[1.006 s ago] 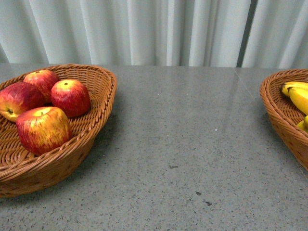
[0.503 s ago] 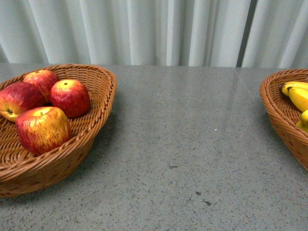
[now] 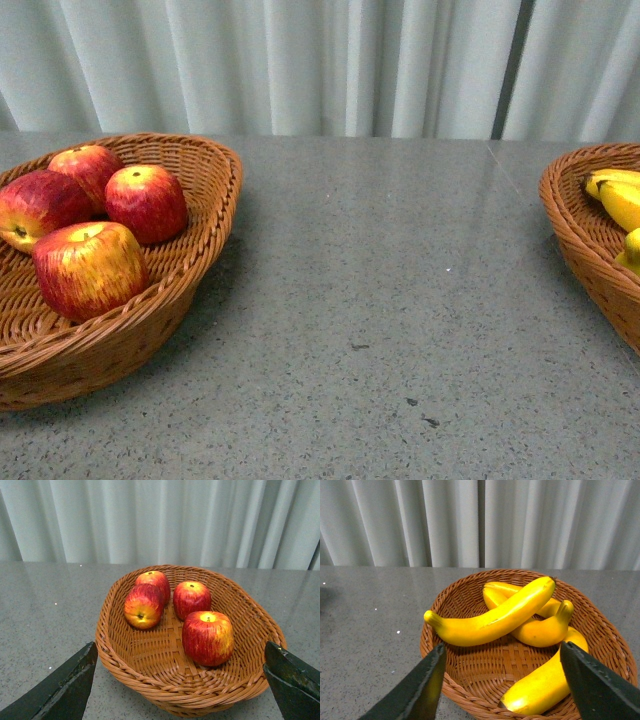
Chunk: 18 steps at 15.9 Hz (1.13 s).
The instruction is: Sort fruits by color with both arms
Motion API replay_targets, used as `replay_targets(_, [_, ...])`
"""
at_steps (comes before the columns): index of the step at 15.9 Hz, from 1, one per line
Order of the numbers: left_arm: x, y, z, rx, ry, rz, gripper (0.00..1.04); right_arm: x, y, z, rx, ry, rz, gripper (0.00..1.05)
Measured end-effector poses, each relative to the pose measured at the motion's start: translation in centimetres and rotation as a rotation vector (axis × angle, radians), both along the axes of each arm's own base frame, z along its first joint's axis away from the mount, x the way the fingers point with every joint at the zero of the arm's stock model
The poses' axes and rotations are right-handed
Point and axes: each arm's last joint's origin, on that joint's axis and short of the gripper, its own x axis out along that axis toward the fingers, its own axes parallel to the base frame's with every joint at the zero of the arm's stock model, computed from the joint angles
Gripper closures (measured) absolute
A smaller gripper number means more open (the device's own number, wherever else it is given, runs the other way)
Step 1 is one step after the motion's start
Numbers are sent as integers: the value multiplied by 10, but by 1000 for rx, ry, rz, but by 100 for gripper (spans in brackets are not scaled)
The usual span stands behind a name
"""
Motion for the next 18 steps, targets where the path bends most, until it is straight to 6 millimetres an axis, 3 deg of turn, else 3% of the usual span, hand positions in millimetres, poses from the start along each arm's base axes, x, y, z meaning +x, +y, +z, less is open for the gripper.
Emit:
replay_targets(3, [0,0,0,0,0,0,7,0,0,0,1,0,0,4])
replay_targets(18, [0,0,0,0,0,0,7,0,0,0,0,0,0,7])
